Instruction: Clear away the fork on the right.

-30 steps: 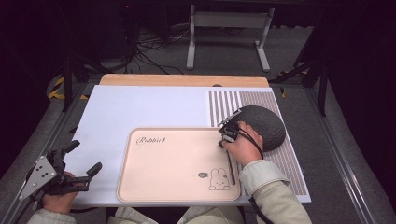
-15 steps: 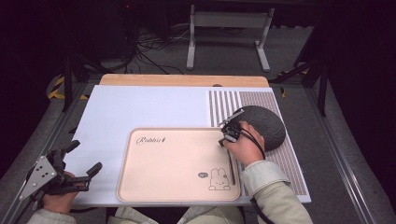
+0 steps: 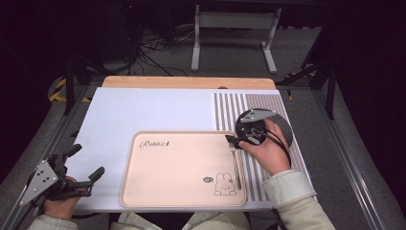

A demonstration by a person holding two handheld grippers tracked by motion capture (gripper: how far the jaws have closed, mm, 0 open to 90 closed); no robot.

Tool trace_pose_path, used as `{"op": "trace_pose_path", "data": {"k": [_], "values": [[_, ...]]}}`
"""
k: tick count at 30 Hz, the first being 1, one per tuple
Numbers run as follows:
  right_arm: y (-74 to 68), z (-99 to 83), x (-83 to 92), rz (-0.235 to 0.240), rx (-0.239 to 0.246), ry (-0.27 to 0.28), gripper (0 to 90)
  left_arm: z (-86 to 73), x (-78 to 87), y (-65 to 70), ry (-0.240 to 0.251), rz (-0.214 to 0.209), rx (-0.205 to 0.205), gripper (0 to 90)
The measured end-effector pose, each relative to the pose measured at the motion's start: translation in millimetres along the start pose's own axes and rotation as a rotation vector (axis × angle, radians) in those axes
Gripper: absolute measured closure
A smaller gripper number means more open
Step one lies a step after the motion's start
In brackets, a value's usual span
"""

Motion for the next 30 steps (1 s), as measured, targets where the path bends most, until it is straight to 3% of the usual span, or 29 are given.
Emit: {"op": "trace_pose_path", "data": {"k": [11, 30], "values": [[3.4, -1.7, 39.9, 0.009, 0.056, 0.189, 24.4, -0.2, -0.7, 0.5, -0.002, -0.002, 0.001, 0.8], [19.1, -35.6, 86.9, -0.005, 0.042, 0.423, 17.2, -0.2, -2.7, -0.5, 0.000, -0.005, 0.002, 0.8]]}}
Point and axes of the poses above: each handheld gripper's, and its own axes: x roughly backward along the jaws, z roughly out of its top, y roughly to its right, the point moved 2 cm from there along -x, roughly forward along the jaws, and after that the axes turned 12 degrees about y, right-handed, at the moved point
